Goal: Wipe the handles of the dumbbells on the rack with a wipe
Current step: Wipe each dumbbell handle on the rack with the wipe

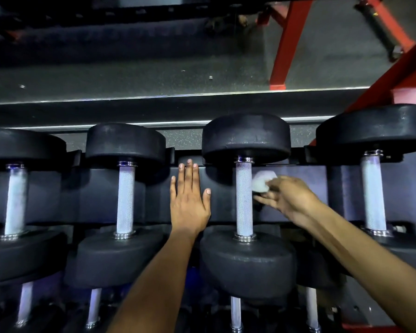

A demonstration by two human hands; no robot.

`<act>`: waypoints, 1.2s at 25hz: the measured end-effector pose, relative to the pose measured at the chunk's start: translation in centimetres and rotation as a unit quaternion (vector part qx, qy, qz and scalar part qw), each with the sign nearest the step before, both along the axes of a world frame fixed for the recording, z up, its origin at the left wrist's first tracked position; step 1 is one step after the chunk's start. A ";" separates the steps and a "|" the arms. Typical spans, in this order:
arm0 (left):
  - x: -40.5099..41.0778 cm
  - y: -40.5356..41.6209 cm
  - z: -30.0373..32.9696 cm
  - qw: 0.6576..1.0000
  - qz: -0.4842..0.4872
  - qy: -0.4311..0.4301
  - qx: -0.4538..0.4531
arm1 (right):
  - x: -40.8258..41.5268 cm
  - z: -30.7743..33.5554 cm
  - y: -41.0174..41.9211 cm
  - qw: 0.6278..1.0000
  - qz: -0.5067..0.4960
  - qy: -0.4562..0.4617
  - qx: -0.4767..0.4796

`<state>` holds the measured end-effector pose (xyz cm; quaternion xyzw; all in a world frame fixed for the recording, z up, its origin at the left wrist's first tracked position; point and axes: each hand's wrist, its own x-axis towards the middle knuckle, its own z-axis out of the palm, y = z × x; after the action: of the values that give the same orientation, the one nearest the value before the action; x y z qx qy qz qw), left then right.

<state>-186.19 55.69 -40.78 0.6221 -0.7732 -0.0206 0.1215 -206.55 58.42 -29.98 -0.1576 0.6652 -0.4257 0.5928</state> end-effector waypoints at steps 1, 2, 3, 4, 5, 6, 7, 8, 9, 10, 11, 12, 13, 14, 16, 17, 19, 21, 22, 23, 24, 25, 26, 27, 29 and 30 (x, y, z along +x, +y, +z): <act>0.0 0.0 0.0 1.000 0.000 0.000 0.002 | 0.2 0.6 -0.9 0.996 -0.015 -0.086 0.014; 0.1 0.1 0.0 1.000 -0.001 0.000 0.003 | 0.5 1.0 -1.4 0.991 -0.026 -0.129 0.005; 0.1 0.1 0.0 1.000 -0.002 0.001 0.004 | 1.3 1.8 -1.7 0.989 -0.038 -0.144 -0.017; 0.1 0.1 0.0 1.000 -0.004 0.002 0.004 | 2.1 2.3 -1.8 0.990 -0.037 -0.129 -0.040; 0.1 0.0 -0.1 1.000 -0.004 0.004 0.001 | 3.1 2.6 -1.9 0.993 -0.019 -0.101 -0.053; 0.2 0.0 -0.1 1.000 -0.005 0.005 -0.001 | 3.7 2.6 -2.0 0.996 -0.003 -0.074 -0.048; 0.2 0.0 -0.2 1.000 -0.006 0.007 0.000 | 4.2 2.7 -2.4 0.997 0.002 -0.068 -0.035; 0.2 0.0 -0.2 1.000 -0.007 0.008 0.000 | 4.3 2.5 -2.9 0.995 -0.006 -0.097 -0.022; 0.1 0.1 -0.1 1.000 -0.008 0.009 -0.002 | 4.3 2.5 -3.3 0.989 -0.014 -0.148 -0.012; 0.1 0.0 -0.1 1.000 -0.008 0.009 -0.003 | 4.1 2.2 -3.4 0.986 -0.022 -0.164 -0.005; 0.2 0.0 -0.1 1.000 -0.009 0.011 -0.004 | 4.2 1.9 -3.2 0.989 -0.032 -0.146 -0.005; 0.2 0.0 -0.1 1.000 -0.012 0.012 -0.004 | 4.5 1.4 -2.9 0.995 -0.041 -0.087 -0.020; 0.2 0.0 -0.2 1.000 -0.011 0.015 -0.003 | 5.0 1.2 -2.4 0.998 -0.054 -0.013 -0.037; 0.2 0.1 -0.2 1.000 -0.010 0.018 -0.003 | 5.3 1.0 -2.1 0.996 -0.061 0.026 -0.057; 0.2 0.1 -0.2 1.000 -0.012 0.021 -0.008 | 5.0 0.6 -2.1 0.995 -0.044 -0.052 -0.075; 0.3 0.0 -0.2 1.000 -0.015 0.024 -0.009 | 4.4 0.6 -2.2 0.990 -0.029 -0.116 -0.074; 0.4 0.0 -0.2 1.000 -0.016 0.022 0.005 | 3.4 0.4 -2.2 0.989 -0.015 -0.131 -0.073; 0.2 0.0 0.2 0.999 -0.013 0.018 0.031 | 3.4 0.3 -1.8 0.996 -0.041 -0.006 -0.075; 0.2 0.0 0.6 0.998 -0.011 0.016 0.053 | 3.6 0.3 -1.5 0.992 -0.068 0.079 -0.065; 0.3 0.0 1.2 0.996 -0.011 0.017 0.084 | 4.0 0.5 -1.1 0.981 -0.098 0.157 -0.048; 0.3 -0.1 1.9 0.992 -0.012 0.019 0.122 | 4.1 0.7 -0.7 0.970 -0.116 0.212 -0.029; 0.3 -0.2 2.7 0.988 -0.011 0.023 0.154 | 4.1 1.3 -0.4 0.963 -0.115 0.242 -0.011; 0.3 -0.3 3.4 0.982 -0.010 0.034 0.185 | 4.2 1.6 -0.1 0.960 -0.102 0.260 0.005; 0.3 -0.2 4.4 0.974 -0.004 0.059 0.218 | 4.3 2.0 0.4 0.959 -0.079 0.270 0.016; 0.8 0.3 6.8 0.958 0.021 0.136 0.251 | 4.7 3.3 1.4 0.963 -0.036 0.267 0.008; 1.1 0.8 8.0 0.952 0.033 0.161 0.259 | 5.1 4.0 1.8 0.966 -0.017 0.256 -0.007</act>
<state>-185.05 56.45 -32.81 0.6455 -0.6907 -0.3159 0.0803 -201.44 60.26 -26.02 -0.2545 0.7944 -0.3858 0.3941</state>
